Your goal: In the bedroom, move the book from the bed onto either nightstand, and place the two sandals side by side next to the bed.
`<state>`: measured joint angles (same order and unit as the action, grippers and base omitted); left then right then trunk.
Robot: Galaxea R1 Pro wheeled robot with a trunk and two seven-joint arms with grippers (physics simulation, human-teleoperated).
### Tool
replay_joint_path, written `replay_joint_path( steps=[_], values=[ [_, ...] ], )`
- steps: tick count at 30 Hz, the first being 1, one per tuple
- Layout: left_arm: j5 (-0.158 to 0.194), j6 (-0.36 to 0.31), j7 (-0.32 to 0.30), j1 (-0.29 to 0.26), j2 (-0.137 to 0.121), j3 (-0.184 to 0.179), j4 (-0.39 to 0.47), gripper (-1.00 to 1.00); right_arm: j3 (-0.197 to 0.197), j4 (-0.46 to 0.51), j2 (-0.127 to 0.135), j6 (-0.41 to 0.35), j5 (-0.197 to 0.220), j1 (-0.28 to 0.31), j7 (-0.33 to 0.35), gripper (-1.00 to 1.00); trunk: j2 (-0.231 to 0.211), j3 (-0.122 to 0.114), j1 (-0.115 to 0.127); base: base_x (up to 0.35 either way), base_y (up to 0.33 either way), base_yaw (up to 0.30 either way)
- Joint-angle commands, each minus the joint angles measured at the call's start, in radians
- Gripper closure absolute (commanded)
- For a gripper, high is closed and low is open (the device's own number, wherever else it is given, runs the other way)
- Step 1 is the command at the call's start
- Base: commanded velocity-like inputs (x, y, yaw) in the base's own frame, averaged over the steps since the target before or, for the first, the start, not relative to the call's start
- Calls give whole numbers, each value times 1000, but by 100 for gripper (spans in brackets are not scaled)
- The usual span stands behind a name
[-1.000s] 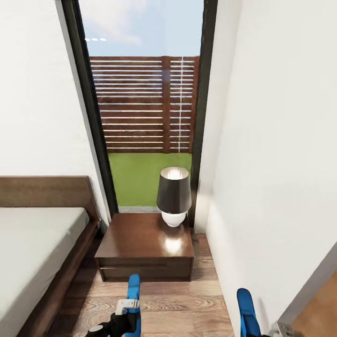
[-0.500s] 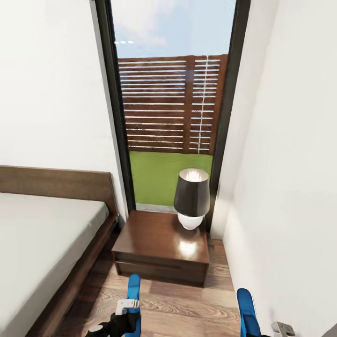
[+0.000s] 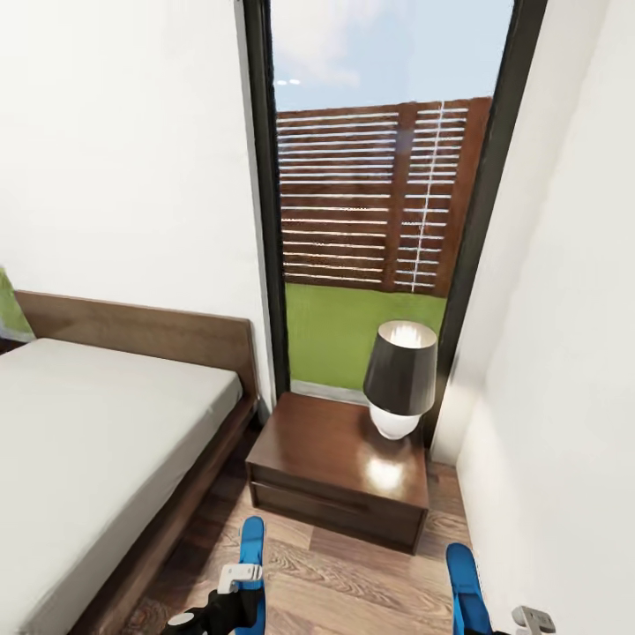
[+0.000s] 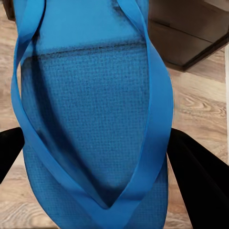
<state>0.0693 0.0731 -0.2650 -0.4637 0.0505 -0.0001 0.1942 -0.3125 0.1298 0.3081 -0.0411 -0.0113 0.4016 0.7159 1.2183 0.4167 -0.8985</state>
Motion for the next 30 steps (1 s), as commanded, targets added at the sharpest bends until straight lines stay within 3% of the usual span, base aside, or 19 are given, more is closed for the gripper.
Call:
replay_joint_path(
  steps=[1,30],
  values=[
    [7,2,-3,-1,0,-1,-2,100,-7,1,0,-7,2,0,5,100,1,1,0,0,-22,292],
    [7,2,-4,-1,0,0,-2,100,-7,1,0,-7,2,0,5,100,1,1,0,0,-19,292]
  ],
)
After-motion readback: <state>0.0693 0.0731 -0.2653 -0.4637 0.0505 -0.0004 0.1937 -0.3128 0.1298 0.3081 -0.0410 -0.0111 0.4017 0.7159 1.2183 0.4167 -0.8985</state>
